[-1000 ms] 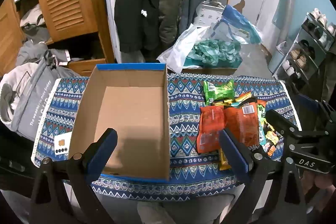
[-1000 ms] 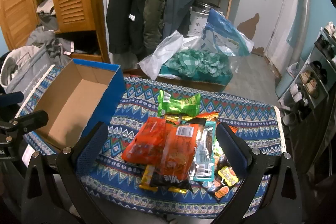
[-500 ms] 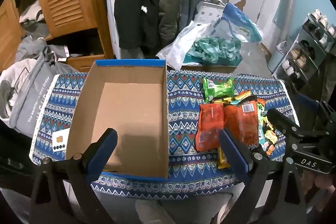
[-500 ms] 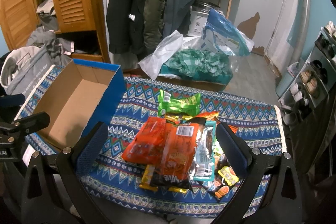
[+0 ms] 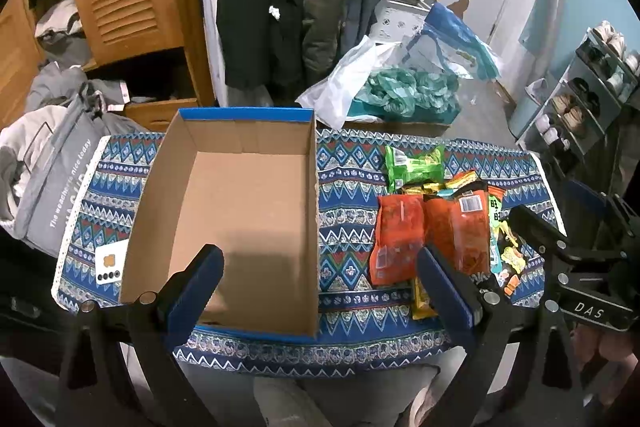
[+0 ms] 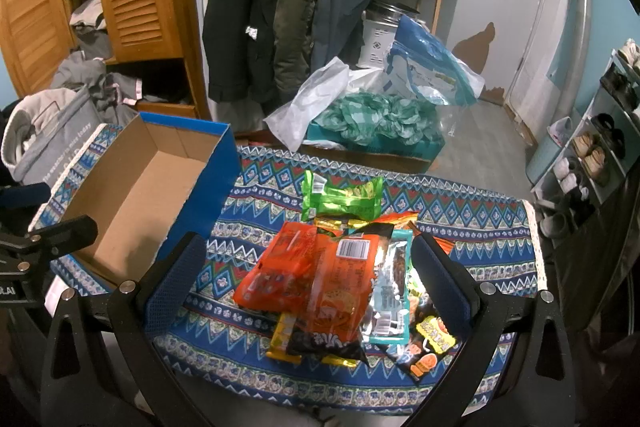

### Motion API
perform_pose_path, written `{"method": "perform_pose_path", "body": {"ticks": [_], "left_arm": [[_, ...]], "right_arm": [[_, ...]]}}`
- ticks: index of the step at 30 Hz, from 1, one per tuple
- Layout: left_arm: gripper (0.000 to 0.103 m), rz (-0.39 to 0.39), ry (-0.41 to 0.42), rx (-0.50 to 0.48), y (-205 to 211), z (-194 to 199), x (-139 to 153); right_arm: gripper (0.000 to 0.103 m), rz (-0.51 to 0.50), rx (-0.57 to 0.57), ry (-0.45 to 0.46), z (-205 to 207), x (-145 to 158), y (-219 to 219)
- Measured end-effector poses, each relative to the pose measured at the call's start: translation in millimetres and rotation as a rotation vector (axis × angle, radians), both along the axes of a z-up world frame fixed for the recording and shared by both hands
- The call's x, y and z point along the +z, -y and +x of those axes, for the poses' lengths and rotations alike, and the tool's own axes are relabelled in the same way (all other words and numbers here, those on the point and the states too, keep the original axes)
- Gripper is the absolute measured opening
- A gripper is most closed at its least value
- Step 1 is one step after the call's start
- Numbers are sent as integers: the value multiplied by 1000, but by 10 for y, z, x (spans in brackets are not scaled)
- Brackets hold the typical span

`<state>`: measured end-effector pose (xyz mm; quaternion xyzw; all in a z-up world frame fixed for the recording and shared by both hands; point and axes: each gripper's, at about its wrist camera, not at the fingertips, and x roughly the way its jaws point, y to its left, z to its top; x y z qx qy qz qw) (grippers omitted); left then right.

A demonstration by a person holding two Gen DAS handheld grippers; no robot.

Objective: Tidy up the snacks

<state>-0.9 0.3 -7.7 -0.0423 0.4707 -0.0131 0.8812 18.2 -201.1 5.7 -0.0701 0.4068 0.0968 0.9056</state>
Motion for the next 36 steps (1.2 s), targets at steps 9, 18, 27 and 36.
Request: {"method": "perform_pose_path", "body": {"ticks": [9, 18, 27, 36], "left_arm": [[98, -3, -3, 5, -8, 5, -9], [98, -9, -22, 3, -26, 20, -27], [98, -5, -20, 3, -27, 14, -37], [98, 2, -22, 4, -23, 15, -60]], "right_arm": [[100, 0, 1, -2, 3, -9, 5], [100, -2, -1, -4, -12, -11, -4], [100, -7, 1, -3, -23, 23, -1], [100, -8, 0, -4, -61, -87, 26]]}}
